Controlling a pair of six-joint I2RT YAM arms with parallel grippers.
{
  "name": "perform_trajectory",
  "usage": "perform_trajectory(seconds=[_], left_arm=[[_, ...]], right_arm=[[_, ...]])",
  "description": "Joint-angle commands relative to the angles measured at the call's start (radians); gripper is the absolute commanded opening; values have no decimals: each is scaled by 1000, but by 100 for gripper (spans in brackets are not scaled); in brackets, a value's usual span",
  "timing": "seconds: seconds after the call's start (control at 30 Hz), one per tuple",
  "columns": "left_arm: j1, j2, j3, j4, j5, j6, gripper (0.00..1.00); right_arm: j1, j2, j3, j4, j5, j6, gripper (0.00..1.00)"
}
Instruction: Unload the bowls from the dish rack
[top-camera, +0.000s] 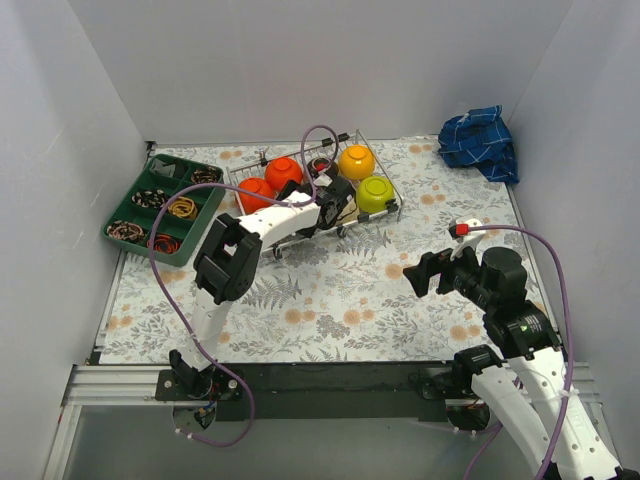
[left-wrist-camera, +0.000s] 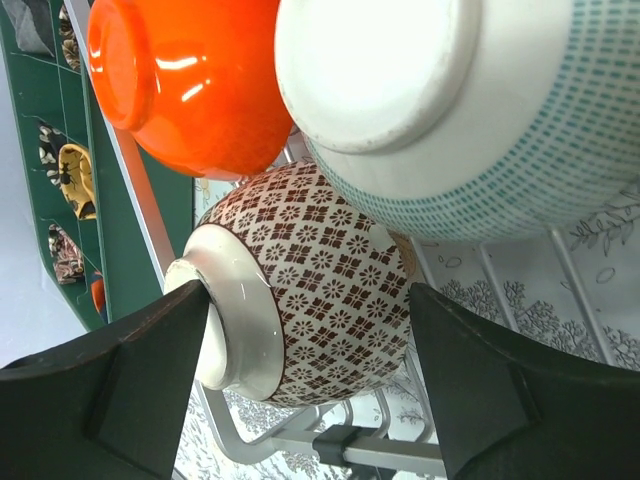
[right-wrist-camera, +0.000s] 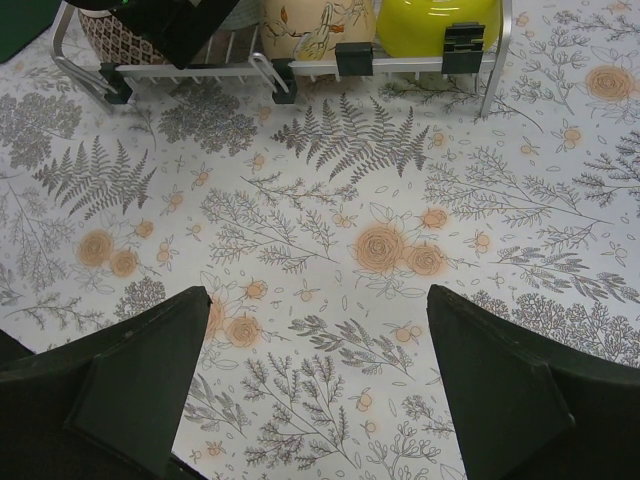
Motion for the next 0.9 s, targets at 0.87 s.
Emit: perform_trajectory(seconds=[0.87], left_arm=[[-41,-127,60,55,99,67,68]], right_arm=[[3,53,17,77,-78,-7,98]])
